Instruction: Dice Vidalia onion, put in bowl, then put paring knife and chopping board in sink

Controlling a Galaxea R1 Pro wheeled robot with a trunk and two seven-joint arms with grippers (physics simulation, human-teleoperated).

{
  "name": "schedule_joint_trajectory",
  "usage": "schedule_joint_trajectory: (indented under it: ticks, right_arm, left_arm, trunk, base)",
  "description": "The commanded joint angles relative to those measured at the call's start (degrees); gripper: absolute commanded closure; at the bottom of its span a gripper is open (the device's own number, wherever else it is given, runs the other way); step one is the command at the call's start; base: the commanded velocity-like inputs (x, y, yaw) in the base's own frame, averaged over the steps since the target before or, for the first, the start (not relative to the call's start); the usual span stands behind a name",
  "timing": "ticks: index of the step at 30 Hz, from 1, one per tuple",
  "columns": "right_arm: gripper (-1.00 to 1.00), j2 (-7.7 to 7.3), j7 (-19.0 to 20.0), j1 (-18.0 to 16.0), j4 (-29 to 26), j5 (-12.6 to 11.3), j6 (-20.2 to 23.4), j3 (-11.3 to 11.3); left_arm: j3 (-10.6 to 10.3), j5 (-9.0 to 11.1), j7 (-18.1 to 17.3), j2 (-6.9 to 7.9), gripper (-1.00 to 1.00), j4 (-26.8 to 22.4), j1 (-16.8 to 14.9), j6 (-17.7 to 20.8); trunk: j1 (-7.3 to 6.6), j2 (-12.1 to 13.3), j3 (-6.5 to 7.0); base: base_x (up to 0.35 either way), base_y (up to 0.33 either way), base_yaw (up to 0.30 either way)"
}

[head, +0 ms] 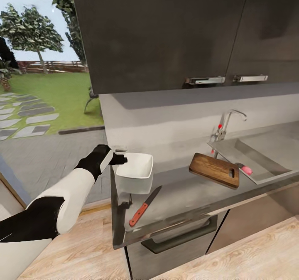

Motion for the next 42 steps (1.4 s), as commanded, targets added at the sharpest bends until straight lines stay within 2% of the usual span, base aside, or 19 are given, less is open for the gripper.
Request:
schedule_joint_trajectory:
  ticks: [1, 42]
  right_arm:
    - [-1.0, 0.0, -0.1, -0.05, 0.06, -0.06, -0.2, 0.01]
    - [-1.0, 0.0, -0.1, -0.05, 0.05, -0.05, -0.2, 0.01]
  left_arm:
    - [0.06, 0.13, 0.25, -0.02, -1.0, -0.07, -0.04, 0.27]
    - [0.1, 0.17, 0.24, -0.01, -1.0, 2.73, -0.04, 0.18]
  trunk:
    - [0.03, -0.13, -0.2]
    - [0.03, -0.13, -3.21]
  base:
    - [0.0, 0.0, 0.0]
    - [0.0, 0.0, 0.0]
